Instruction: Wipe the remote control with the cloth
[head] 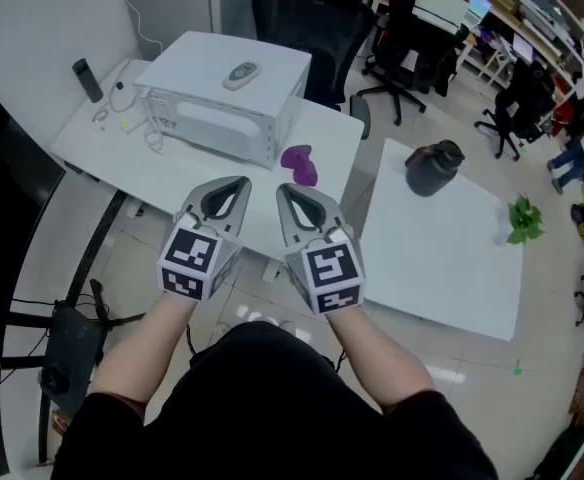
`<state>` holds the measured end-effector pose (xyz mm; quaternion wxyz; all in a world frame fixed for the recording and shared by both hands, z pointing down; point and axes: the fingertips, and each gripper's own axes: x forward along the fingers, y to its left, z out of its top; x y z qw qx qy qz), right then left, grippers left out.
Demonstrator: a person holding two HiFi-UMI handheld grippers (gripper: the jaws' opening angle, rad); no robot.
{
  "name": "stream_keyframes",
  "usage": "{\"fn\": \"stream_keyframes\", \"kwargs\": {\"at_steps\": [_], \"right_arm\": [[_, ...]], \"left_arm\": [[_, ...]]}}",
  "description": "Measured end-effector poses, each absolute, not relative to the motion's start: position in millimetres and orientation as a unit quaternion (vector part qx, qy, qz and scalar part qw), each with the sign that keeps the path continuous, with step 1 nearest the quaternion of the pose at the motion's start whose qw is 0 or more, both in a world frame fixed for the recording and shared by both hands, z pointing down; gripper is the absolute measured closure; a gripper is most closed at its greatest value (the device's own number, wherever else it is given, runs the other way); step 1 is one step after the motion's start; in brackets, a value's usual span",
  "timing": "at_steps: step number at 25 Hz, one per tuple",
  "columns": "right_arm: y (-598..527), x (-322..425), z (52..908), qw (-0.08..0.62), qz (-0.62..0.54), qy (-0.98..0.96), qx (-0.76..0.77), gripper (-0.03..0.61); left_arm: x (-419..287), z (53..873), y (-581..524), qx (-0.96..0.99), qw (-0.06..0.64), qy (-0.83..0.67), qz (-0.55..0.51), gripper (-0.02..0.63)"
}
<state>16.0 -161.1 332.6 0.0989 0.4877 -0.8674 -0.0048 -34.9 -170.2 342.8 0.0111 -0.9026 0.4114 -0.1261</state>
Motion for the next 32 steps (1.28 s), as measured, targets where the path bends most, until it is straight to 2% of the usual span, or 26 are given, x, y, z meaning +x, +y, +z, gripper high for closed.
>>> {"fn": "stream_keyframes", "kwargs": {"at_steps": [14, 17, 23, 26, 32], "right_arm": [[-164.1, 40.5, 348.6, 0.106, 0.004, -0.883, 0.458, 0.558], [-171.1, 44.1, 356.3, 0.108, 0.014, -0.885, 0.453, 0.558], [-199.3, 47.5, 375.7, 0.12, 0.032, -0.88, 0.458, 0.558], [-222.8, 51.5, 388.0, 0.13, 0.041, -0.872, 0.469, 0.557], [-271.7, 54.8, 409.7, 0.141, 0.062, -0.858, 0.489, 0.557]], "left_arm": [[-30.3, 344.6, -210.3, -0.885, -0.006, 0.445, -0.138, 0.614], [-39.6, 339.6, -243.7, -0.878, -0.019, 0.457, -0.144, 0.518], [-61.9, 339.1, -334.7, -0.861, -0.041, 0.477, -0.173, 0.408], [-67.3, 343.7, -386.6, -0.857, -0.053, 0.475, -0.194, 0.37], [-73.6, 377.0, -475.9, -0.844, -0.09, 0.459, -0.262, 0.337]]}}
